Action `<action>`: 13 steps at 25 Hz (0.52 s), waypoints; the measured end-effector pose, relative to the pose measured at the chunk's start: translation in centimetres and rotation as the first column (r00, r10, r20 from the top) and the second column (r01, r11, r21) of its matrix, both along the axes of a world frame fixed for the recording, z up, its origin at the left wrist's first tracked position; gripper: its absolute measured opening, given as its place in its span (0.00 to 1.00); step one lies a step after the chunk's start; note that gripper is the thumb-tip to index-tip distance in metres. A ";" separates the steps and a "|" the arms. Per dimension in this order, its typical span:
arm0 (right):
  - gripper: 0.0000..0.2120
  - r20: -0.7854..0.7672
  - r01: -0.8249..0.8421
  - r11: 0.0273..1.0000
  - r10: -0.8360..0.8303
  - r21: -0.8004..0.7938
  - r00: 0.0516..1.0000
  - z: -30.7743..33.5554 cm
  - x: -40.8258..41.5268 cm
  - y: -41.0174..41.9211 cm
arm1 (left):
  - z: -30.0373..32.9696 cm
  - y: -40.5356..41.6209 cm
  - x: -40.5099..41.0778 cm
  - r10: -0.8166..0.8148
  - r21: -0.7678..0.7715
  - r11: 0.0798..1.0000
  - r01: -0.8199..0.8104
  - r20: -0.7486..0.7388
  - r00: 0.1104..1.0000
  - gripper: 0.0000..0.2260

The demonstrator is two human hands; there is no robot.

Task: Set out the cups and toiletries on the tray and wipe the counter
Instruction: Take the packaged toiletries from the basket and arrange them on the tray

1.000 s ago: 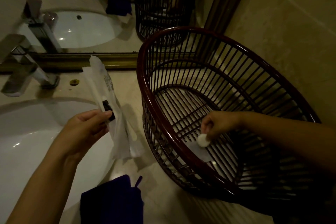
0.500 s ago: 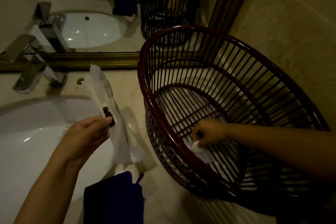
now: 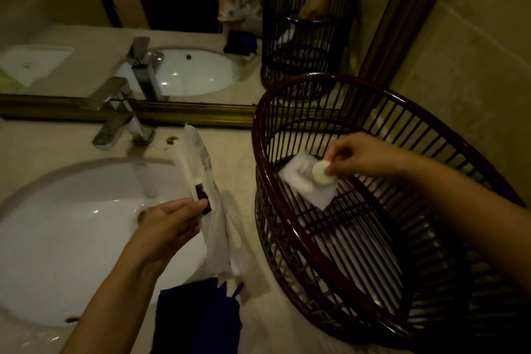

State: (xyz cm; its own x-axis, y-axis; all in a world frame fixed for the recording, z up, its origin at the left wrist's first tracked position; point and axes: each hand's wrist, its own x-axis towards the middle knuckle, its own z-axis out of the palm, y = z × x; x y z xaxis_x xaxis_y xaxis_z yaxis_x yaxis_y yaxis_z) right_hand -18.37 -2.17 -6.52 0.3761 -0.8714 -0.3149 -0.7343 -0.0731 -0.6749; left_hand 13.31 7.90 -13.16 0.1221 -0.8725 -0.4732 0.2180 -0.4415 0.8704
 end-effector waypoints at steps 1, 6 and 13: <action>0.06 0.150 0.070 0.997 -0.066 -0.022 0.987 2.3 0.0 0.0 | 0.2 0.4 -0.2 0.027 -0.001 1.000 -0.027 -0.004 1.000 0.09; 0.08 0.624 0.129 0.991 -0.087 -0.023 0.777 9.1 3.0 3.2 | 2.1 2.6 -0.8 0.093 -0.034 0.995 -0.092 0.046 0.995 0.07; 0.09 0.638 0.023 0.989 0.078 -0.148 0.766 11.1 11.8 9.6 | 3.0 7.6 2.5 0.183 -0.091 0.980 -0.180 0.031 0.983 0.05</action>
